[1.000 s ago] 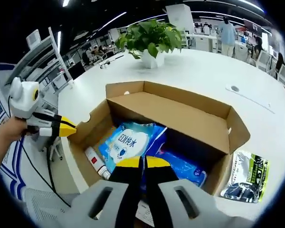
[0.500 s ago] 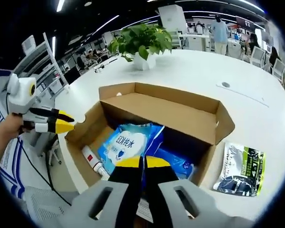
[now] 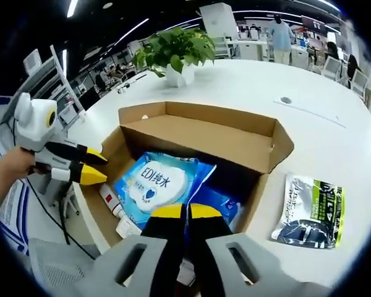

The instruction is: Operate the shoe box by opening the lid, removing the specified soft item, and placing it in the target area until the item is outside and the box remains undamaged.

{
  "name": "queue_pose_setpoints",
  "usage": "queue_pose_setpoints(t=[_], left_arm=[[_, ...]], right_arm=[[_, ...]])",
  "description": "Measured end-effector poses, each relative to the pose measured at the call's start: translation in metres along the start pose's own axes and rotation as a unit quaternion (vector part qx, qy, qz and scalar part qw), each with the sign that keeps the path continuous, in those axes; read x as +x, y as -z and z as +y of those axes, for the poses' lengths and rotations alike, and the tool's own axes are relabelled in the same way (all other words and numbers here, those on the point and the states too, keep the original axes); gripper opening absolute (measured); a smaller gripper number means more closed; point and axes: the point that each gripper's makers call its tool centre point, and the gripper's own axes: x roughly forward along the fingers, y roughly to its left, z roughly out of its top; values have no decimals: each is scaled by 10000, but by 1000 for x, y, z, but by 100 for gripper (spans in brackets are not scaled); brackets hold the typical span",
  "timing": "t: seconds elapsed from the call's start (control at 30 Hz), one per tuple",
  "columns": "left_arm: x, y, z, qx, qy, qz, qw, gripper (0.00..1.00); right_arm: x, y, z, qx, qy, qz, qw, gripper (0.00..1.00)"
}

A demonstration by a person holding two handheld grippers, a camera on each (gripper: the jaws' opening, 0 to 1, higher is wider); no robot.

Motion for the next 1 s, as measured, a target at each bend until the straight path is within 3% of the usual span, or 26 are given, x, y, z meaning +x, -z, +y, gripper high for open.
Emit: queue_pose_setpoints(t=[0.47, 0.7, 0.83, 1.0], left_arm=[[28, 6, -11, -483, 542, 247, 9971, 28], [36, 8, -21, -937, 896, 441, 9906, 24], [38, 8, -30, -1602, 1107, 481, 9797, 20], [42, 11, -34, -1514, 1092, 466, 9813, 12]], right_arm=[[4, 6, -8, -111, 2, 43, 9999, 0], [4, 6, -8, -123, -20, 43, 9999, 0], [5, 9, -10, -76, -31, 38, 10000, 0], [5, 11, -10, -19, -57, 21, 10000, 0]])
